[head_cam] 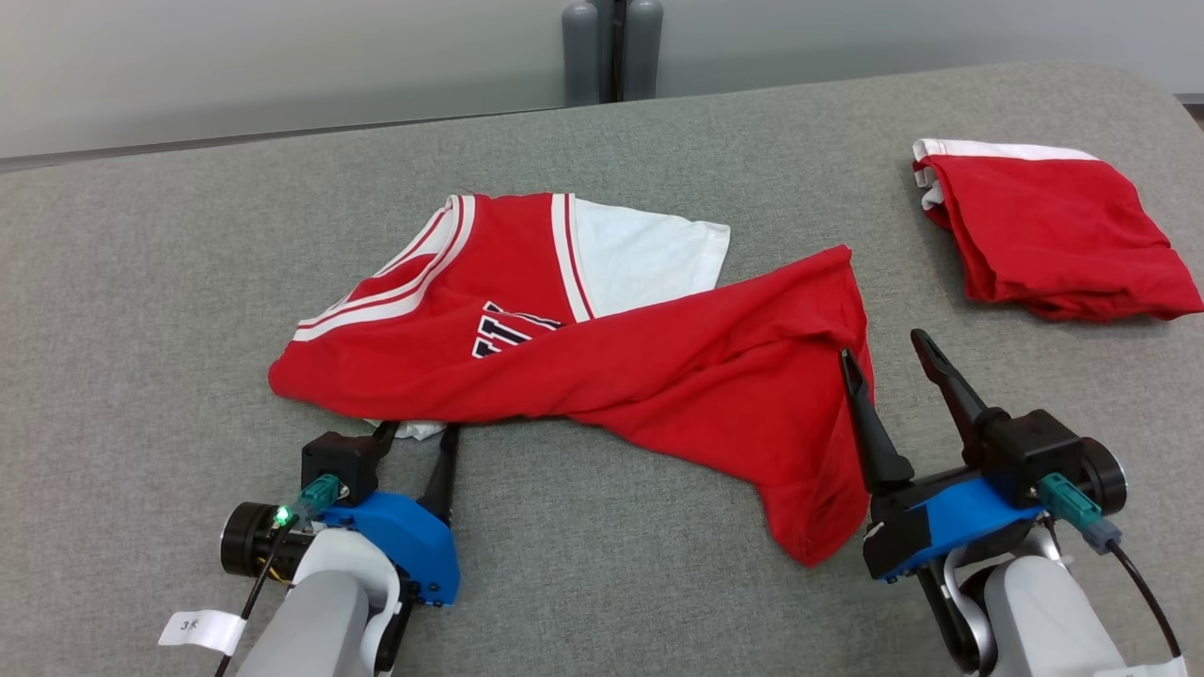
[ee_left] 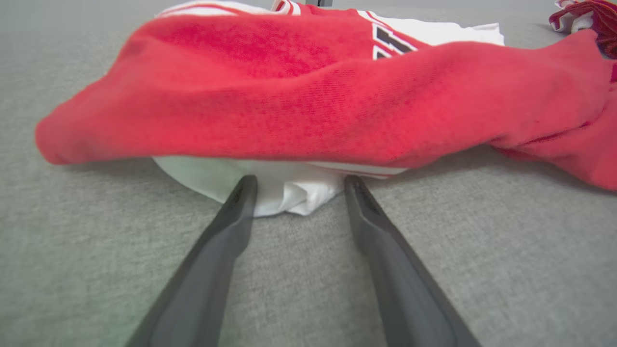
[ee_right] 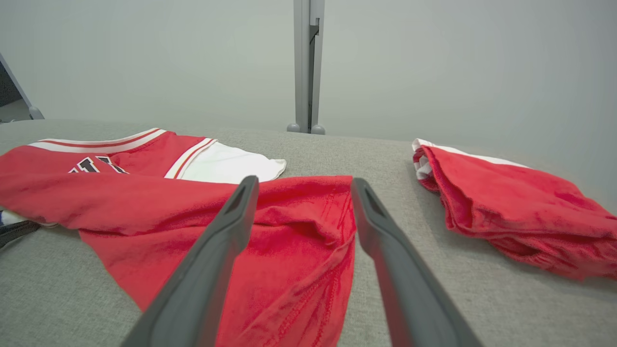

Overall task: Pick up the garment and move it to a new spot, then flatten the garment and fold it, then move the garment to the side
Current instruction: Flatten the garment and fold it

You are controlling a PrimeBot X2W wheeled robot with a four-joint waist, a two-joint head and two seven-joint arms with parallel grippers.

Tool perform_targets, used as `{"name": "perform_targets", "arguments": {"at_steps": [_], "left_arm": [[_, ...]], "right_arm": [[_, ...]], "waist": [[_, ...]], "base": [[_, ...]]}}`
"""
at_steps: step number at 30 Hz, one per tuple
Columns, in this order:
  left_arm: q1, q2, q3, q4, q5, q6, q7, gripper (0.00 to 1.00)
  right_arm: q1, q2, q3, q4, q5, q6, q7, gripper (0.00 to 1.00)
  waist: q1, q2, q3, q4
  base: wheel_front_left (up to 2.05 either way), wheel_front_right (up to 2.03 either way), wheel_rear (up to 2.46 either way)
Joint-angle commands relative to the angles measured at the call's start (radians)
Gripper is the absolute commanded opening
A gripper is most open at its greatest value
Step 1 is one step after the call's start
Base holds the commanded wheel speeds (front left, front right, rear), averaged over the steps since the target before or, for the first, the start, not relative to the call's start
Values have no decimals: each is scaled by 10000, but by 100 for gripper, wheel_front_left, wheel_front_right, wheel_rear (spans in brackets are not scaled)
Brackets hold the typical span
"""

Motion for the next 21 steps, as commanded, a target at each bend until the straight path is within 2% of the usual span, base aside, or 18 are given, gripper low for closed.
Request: {"name": "perform_targets", "arguments": {"at_steps": [1,5,10,16,21], "left_arm": [[-83,37,-96,194,-1,-32,90,0],[-163,207,-322,621,108,-105,-160,0],[-98,597,-396,399,374,109,-636,0],[508,1274,-604,-717,781,385,-716,0],[1579,1738,-995,-2142,1075,515,-27,0]], "right_arm": [[-8,10,-30,-70,49,1,0,100],[177,12,-236,-196,85,1,-34,100],[412,14,-610,-281,56,1,-89,100],[629,9,-673,-229,205,1,-159,100],[807,5,-748,-113,272,1,-201,100]], "waist": [[-1,0,8,-20],[-1,0,-48,30],[-1,0,-384,457],[-1,0,-892,1128],[-1,0,-1184,1489]], "base": [[0,0,0],[0,0,0],[0,0,0],[0,0,0],[0,0,0]]}}
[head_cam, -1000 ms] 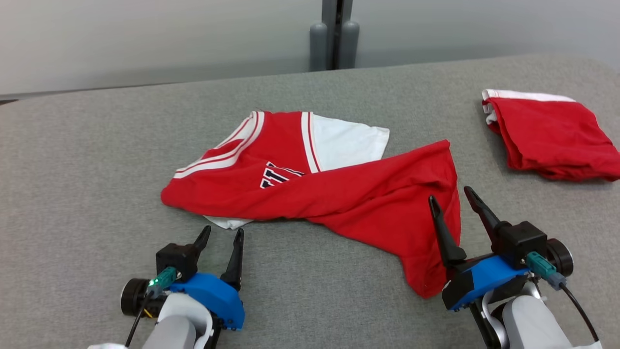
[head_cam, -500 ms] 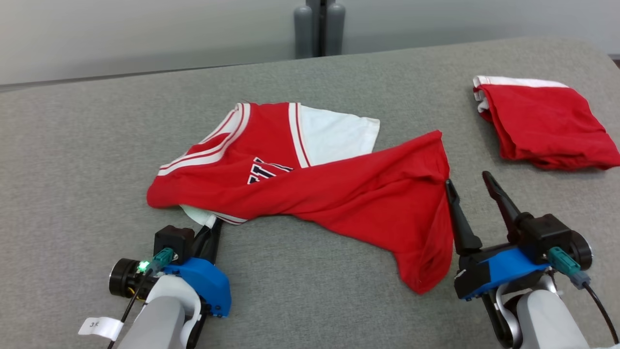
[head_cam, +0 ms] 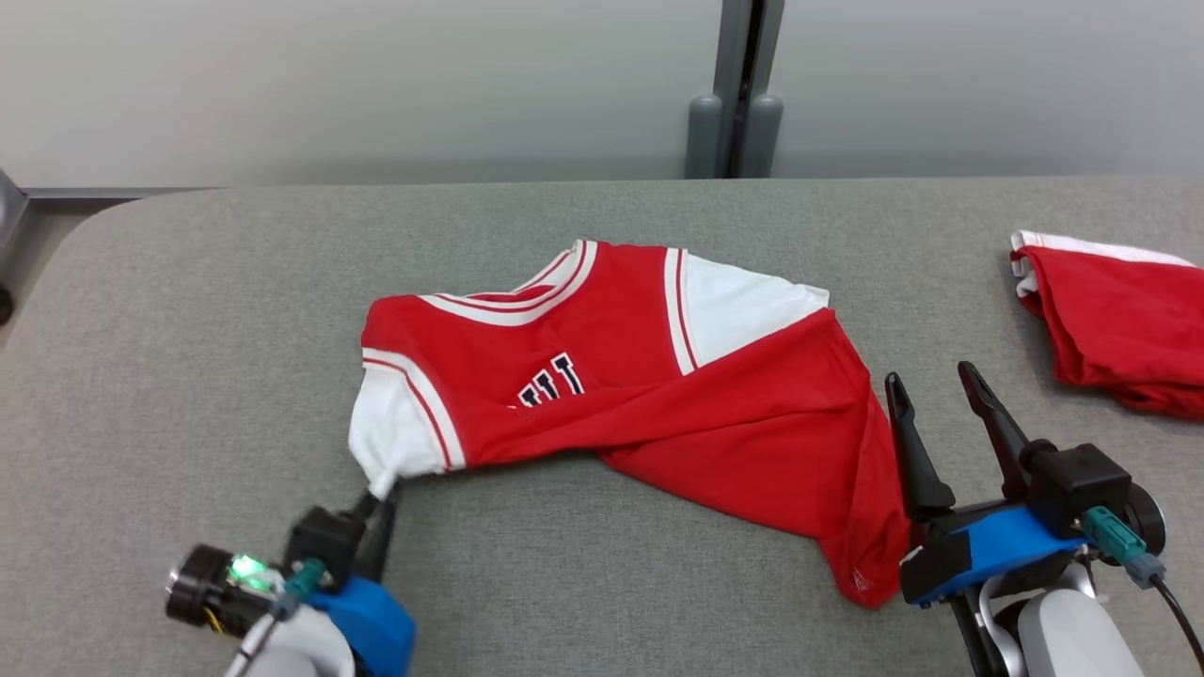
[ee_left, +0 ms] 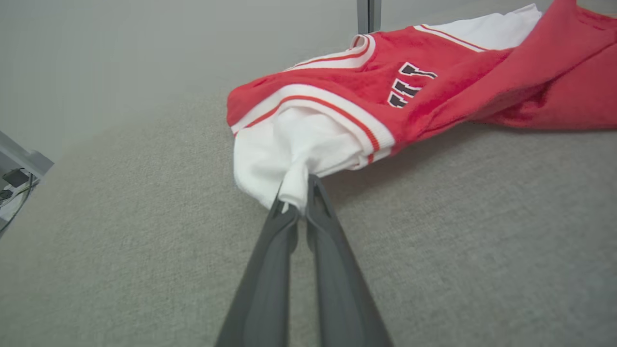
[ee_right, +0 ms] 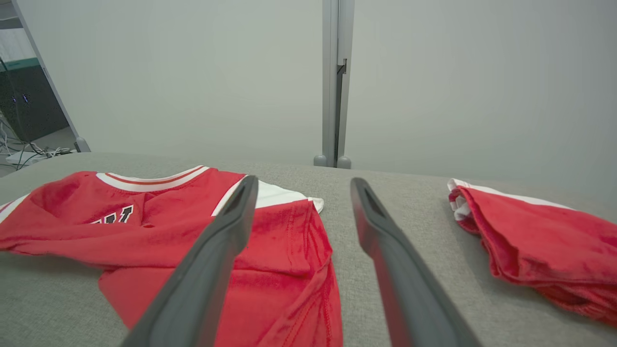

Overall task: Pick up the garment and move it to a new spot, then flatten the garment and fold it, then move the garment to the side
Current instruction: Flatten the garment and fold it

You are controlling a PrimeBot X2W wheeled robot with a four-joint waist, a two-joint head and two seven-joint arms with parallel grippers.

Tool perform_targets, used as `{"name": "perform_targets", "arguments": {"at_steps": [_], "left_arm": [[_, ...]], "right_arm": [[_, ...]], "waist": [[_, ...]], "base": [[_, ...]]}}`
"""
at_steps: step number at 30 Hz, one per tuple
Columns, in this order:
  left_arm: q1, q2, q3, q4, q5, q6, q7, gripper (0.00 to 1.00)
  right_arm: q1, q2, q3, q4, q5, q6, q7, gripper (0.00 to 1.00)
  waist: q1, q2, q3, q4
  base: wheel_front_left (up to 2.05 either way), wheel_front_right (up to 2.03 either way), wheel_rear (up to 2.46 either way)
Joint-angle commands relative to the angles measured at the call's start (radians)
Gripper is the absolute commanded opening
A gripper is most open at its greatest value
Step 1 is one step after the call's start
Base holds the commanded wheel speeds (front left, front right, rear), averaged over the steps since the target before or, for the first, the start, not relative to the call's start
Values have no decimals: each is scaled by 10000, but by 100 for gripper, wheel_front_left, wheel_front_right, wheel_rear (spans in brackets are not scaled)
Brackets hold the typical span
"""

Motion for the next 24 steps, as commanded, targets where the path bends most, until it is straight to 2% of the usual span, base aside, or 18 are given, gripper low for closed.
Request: {"name": "perform_targets", "arguments": {"at_steps": [1,7,13,14,15,16,19,24], "left_arm": [[383,35,-158,-309,69,84,224,0],[1758,-96,-659,-1679,-125,56,1394,0],[2171,-614,-721,-2239,-511,216,1382,0],[2167,-697,-727,-2284,-583,214,1295,24],[2150,-816,-680,-2337,-693,219,1170,53],[2123,-945,-610,-2411,-839,207,1004,100],[2038,-1197,-240,-2664,-1395,118,460,100],[1939,-946,494,-3017,-1884,300,44,100]], "right_arm": [[226,-9,-41,47,78,1,-63,100],[396,-8,-229,178,62,1,-102,100],[418,-7,-462,206,-80,1,-72,100],[417,-7,-483,205,-89,1,-69,100],[423,-7,-482,207,-100,1,-64,100],[433,-7,-477,205,-94,1,-57,100],[469,-7,-468,188,-59,1,-42,100],[457,-8,-452,131,-57,1,-16,100]], "waist": [[0,0,-28,50],[0,0,-86,124],[0,0,-95,-18],[0,0,-98,-49],[0,0,-102,-79],[0,0,-102,-104],[0,0,-90,-160],[0,0,-31,-248]], "base": [[0,0,0],[0,0,0],[0,0,0],[0,0,0],[0,0,0],[0,0,0],[0,0,0],[0,0,0]]}}
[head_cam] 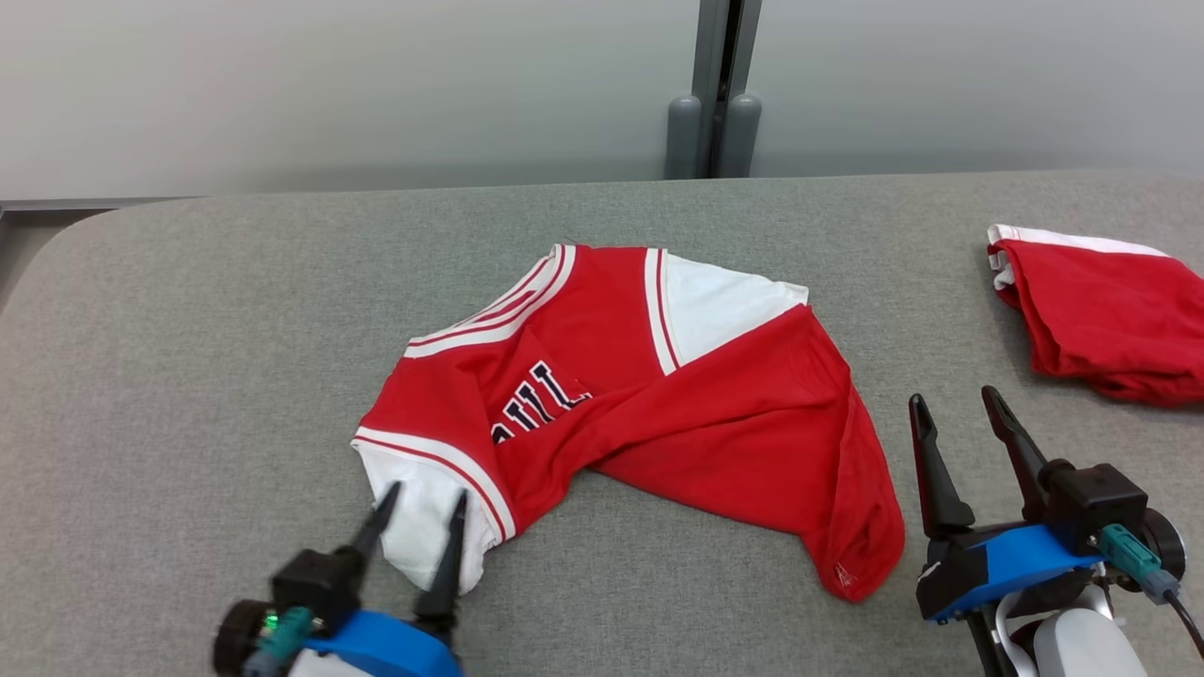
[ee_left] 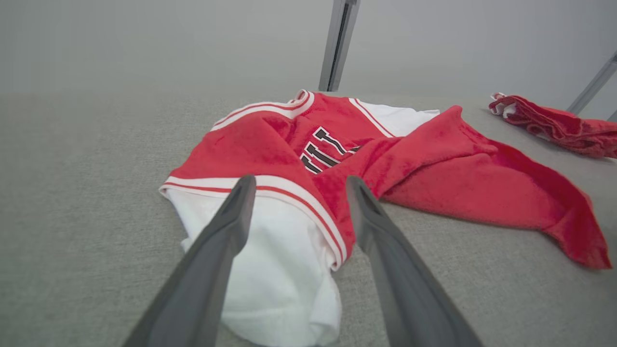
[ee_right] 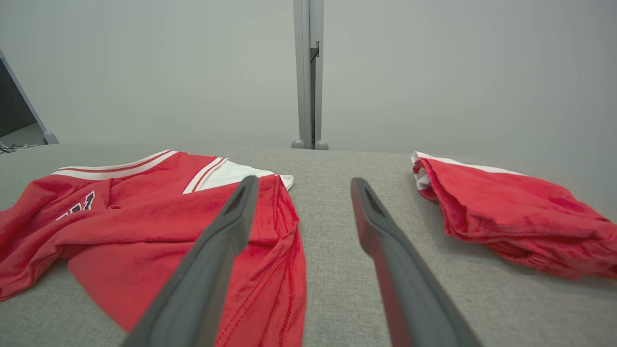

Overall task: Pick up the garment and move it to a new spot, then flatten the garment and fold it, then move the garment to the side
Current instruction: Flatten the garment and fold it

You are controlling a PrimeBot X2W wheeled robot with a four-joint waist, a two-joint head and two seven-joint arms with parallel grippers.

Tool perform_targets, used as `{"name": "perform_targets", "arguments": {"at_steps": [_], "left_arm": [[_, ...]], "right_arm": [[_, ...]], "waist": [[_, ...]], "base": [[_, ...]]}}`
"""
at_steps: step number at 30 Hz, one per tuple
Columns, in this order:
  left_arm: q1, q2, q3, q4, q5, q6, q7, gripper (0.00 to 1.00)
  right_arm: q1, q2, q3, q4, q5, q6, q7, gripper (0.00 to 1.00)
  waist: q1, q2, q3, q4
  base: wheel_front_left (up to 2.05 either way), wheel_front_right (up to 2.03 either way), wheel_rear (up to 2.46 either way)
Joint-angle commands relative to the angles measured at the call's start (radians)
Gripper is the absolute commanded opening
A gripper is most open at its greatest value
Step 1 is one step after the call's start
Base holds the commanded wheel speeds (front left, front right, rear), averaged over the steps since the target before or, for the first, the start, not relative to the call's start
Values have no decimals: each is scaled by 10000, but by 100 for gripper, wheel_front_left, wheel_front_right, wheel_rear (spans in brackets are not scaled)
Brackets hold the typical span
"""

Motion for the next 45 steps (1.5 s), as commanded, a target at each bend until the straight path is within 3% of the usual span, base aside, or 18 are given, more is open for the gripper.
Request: {"name": "perform_targets", "arguments": {"at_steps": [1,7,16,19,20,21,22,23,30,39,40,41,42,45], "left_arm": [[-145,196,257,-25,-101,131,-85,100],[-439,698,910,645,-359,474,296,100],[-1512,474,878,2400,-960,7,1155,100],[-1885,578,747,2991,-878,141,1810,100],[-1970,542,713,3108,-891,118,1896,92],[-2023,455,707,3166,-964,75,1915,61],[-2057,428,695,3208,-1006,4,1902,36],[-2117,457,643,3254,-971,-36,1877,0],[-2267,527,480,3238,-615,155,1267,0],[-1591,775,872,3003,-319,1691,911,0],[-1499,787,913,3009,-297,1851,863,14],[-1403,800,923,3007,-238,2007,825,45],[-1302,822,959,3021,-211,2167,768,100],[-1105,824,1143,2966,-235,2518,485,100]], "right_arm": [[86,-5,6,-54,20,1,20,100],[-35,-4,62,-91,-13,1,60,100],[-229,-6,141,-127,-128,1,159,100],[-260,-4,207,-142,-157,1,181,100],[-267,-4,208,-154,-157,1,185,100],[-265,-6,198,-160,-161,1,189,100],[-250,-6,189,-171,-165,1,185,100],[-228,-6,180,-182,-170,1,180,100],[-65,-4,77,-139,-143,1,156,100],[-24,-4,123,-3,30,1,89,100],[-38,-4,151,19,43,1,78,100],[-57,-7,161,41,51,1,68,100],[-76,-7,174,61,73,1,60,100],[-122,-6,169,102,85,1,49,100]], "waist": [[0,-1,21,-36],[0,-1,148,-188],[0,-1,419,-472],[0,-1,456,-599],[0,-1,463,-628],[0,-1,467,-649],[0,-1,468,-665],[0,-1,465,-676],[0,-1,330,-576],[0,-1,130,-104],[0,-1,119,-81],[0,-1,106,-63],[0,-1,97,-48],[0,-1,83,-20]], "base": [[0,0,0],[0,0,0],[0,0,0],[0,0,0],[0,0,0],[0,0,0],[0,0,0],[0,0,0],[0,0,0],[0,0,0],[0,0,0],[0,0,0],[0,0,0],[0,0,0]]}}
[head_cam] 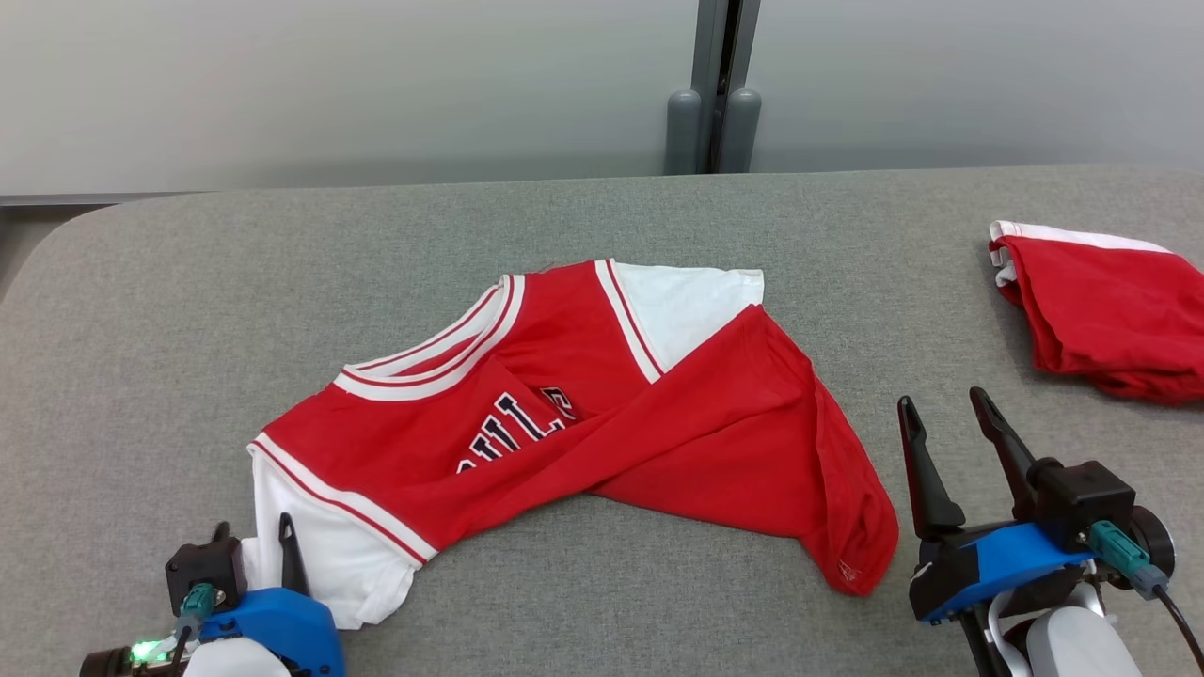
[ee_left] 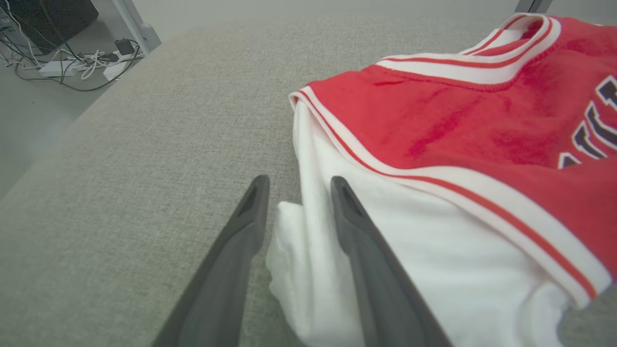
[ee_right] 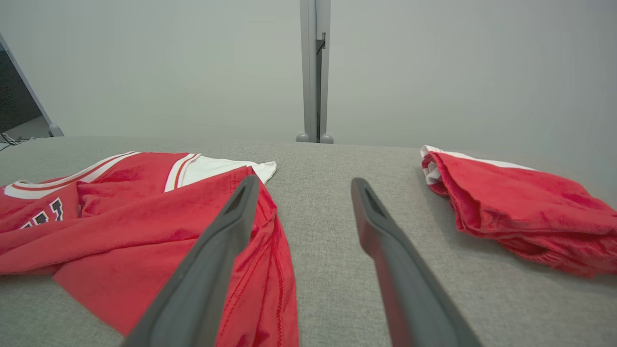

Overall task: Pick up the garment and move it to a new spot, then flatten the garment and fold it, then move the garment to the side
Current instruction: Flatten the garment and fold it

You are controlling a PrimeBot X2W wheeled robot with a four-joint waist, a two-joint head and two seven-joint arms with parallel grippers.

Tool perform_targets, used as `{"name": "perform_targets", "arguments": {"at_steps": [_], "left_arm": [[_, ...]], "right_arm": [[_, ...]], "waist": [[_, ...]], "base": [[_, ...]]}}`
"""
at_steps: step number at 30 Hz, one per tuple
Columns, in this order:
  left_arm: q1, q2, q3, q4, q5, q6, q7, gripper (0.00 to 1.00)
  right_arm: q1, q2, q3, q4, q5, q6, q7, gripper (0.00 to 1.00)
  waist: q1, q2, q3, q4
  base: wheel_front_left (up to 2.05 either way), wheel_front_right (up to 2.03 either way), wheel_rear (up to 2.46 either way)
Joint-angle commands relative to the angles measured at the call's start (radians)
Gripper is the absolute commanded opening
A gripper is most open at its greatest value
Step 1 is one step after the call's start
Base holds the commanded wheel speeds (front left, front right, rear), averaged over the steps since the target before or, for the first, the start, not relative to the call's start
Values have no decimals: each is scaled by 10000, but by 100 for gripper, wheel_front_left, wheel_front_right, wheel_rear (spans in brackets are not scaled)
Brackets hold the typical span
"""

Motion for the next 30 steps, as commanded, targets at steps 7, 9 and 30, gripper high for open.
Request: {"name": "perform_targets", "arguments": {"at_steps": [7,9,30], "left_arm": [[-98,-236,-554,-749,384,-110,-607,100],[-181,-380,-760,-809,323,-330,-406,100],[-904,-770,-1351,470,-48,-712,1329,0]], "right_arm": [[-9,-8,-96,38,-18,1,-67,100],[-20,-7,-67,56,-1,1,-76,100],[-226,-7,-51,121,69,1,-163,100]], "waist": [[0,0,-8,-47],[0,0,-1,-87],[0,0,283,-574]], "base": [[0,0,0],[0,0,0],[0,0,0]]}}
